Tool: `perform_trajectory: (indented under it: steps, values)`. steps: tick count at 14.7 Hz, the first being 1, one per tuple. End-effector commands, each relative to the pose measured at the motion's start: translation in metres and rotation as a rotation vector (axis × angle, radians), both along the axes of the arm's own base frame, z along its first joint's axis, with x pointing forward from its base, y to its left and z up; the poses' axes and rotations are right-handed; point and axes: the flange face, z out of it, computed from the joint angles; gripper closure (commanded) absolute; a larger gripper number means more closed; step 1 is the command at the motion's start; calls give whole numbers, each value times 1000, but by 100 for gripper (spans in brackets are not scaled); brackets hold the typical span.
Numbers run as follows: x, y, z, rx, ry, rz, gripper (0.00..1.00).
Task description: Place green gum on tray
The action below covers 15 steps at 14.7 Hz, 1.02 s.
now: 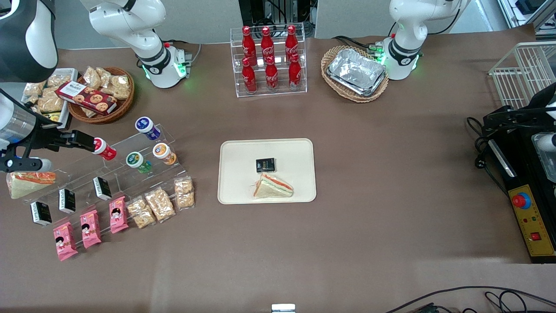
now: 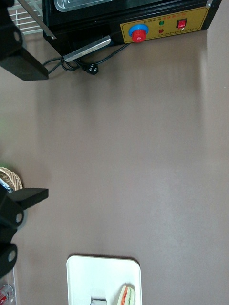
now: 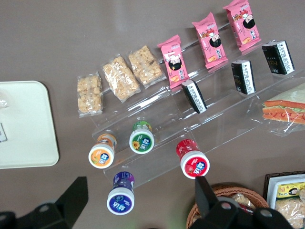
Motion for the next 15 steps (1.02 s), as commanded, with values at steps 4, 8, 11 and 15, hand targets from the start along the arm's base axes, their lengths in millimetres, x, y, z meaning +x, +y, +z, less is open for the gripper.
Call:
perform_trajectory:
  steps: [4,8,11,15]
  values:
    - [-2,1,8,47,0,0,0]
    - [-2,2,8,50,2,0,0]
    - [-3,4,9,50,4,3,0]
    - [-18,1,23,46,25,10,0]
